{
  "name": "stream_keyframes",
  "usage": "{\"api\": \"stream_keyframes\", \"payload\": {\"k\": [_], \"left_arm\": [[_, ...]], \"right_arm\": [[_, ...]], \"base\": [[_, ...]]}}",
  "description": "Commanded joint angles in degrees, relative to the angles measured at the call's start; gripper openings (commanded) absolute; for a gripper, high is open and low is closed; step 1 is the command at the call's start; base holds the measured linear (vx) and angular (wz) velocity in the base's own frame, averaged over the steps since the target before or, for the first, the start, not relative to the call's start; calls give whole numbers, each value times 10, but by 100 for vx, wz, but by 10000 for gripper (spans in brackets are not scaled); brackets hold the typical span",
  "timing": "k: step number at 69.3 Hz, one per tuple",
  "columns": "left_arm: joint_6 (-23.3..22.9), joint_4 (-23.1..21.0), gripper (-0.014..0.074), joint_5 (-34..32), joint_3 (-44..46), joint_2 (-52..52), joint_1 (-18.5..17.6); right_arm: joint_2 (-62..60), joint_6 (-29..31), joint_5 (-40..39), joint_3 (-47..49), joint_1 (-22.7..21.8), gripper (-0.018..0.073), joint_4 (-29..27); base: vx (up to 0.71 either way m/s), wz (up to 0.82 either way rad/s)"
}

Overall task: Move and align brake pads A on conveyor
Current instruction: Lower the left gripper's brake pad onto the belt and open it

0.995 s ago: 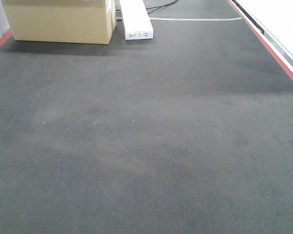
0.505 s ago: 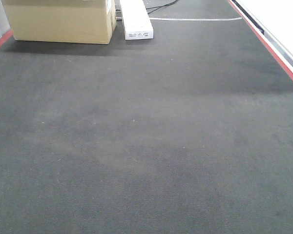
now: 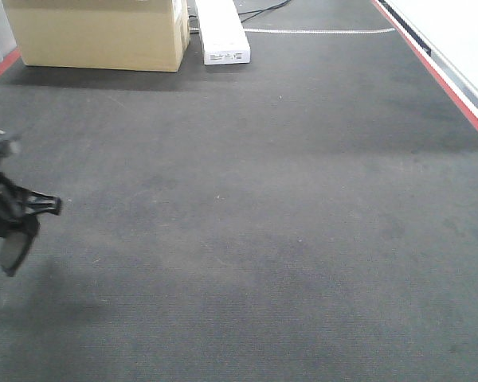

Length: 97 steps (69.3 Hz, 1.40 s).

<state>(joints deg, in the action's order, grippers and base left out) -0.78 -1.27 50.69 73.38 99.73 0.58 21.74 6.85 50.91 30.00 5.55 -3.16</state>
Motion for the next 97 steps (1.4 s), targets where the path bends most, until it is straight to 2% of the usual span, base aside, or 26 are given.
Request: {"api": "stream_keyframes", "payload": {"k": [1, 9, 16, 39, 76, 88, 97], "left_arm": [[16, -4, -6, 27, 66, 29, -4], [19, -4, -6, 56, 107, 79, -4], [19, -4, -6, 56, 120, 95, -4], [16, -4, -6, 26, 120, 102, -4], [16, -4, -3, 46, 120, 124, -4], [16, -4, 29, 49, 120, 124, -4], [22, -4, 101, 53, 120, 124, -4]], "right_arm": [[5, 5, -49, 16, -4, -7, 3], [5, 5, -49, 16, -4, -7, 3], [5, 5, -49, 16, -4, -7, 3], [5, 5, -49, 16, -4, -7, 3], [5, 5, -49, 16, -4, -7, 3], [5, 5, -49, 16, -4, -7, 3], [5, 5, -49, 16, -4, -7, 3]], "base": [[0, 0], [0, 0], [0, 0], [0, 0], [0, 0], [0, 0], [0, 0]]}}
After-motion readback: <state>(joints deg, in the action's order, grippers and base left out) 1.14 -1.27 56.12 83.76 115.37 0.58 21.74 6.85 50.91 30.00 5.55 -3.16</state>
